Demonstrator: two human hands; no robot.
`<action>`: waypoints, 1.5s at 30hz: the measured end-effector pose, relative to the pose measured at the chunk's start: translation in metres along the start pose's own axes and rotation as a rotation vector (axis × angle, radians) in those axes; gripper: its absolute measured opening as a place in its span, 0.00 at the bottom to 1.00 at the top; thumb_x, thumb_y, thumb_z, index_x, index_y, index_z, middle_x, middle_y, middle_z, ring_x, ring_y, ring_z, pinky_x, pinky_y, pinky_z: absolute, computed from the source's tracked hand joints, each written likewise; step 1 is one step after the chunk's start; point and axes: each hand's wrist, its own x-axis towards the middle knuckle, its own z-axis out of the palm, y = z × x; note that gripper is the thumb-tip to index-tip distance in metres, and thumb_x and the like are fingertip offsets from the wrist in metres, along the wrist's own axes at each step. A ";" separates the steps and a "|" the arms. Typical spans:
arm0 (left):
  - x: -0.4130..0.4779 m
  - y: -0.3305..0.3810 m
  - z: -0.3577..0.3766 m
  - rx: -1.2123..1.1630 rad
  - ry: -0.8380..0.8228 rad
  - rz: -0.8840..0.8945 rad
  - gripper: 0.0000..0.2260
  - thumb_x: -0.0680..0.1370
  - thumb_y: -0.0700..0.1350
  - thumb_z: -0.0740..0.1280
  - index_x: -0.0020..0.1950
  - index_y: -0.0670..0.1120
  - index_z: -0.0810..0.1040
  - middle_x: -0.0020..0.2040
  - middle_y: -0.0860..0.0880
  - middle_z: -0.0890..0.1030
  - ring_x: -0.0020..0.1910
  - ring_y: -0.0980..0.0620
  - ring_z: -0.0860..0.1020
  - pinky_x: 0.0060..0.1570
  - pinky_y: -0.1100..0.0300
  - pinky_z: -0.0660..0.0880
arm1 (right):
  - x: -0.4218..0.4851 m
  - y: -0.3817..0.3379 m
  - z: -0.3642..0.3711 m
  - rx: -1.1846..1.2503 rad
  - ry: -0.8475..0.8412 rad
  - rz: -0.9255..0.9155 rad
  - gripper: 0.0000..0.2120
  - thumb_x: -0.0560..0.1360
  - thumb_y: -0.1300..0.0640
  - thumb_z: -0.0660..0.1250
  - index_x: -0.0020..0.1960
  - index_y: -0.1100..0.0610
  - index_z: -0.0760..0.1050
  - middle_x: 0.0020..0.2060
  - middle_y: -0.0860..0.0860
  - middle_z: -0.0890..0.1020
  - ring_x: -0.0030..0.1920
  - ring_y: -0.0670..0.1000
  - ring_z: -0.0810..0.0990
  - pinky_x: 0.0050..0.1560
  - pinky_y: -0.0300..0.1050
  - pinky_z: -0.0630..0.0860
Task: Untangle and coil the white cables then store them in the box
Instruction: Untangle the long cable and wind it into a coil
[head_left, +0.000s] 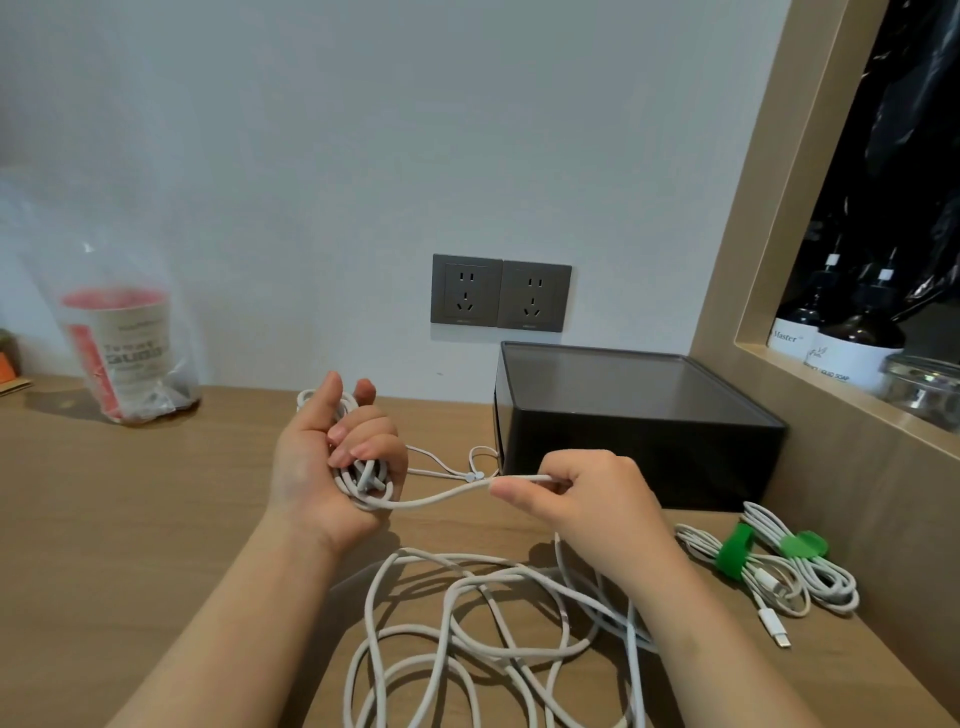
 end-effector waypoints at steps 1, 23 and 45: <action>0.000 0.000 0.000 0.005 -0.014 -0.006 0.12 0.76 0.52 0.63 0.39 0.44 0.74 0.20 0.54 0.63 0.15 0.57 0.62 0.16 0.70 0.63 | 0.001 0.001 0.000 0.019 0.021 0.016 0.35 0.53 0.24 0.52 0.35 0.54 0.76 0.27 0.49 0.74 0.33 0.50 0.76 0.36 0.47 0.76; -0.001 0.009 -0.003 0.151 -0.456 -0.346 0.09 0.73 0.42 0.72 0.49 0.41 0.77 0.25 0.51 0.63 0.21 0.56 0.60 0.22 0.61 0.69 | 0.004 0.027 -0.012 0.010 1.070 -0.317 0.09 0.74 0.57 0.66 0.44 0.64 0.78 0.35 0.52 0.76 0.37 0.41 0.67 0.41 0.24 0.66; -0.016 -0.030 0.008 1.890 -0.179 0.199 0.07 0.74 0.43 0.70 0.37 0.49 0.75 0.25 0.57 0.76 0.23 0.63 0.72 0.26 0.71 0.67 | 0.000 0.006 -0.001 0.299 0.417 -0.293 0.07 0.72 0.48 0.65 0.36 0.42 0.70 0.28 0.41 0.74 0.40 0.37 0.76 0.37 0.29 0.72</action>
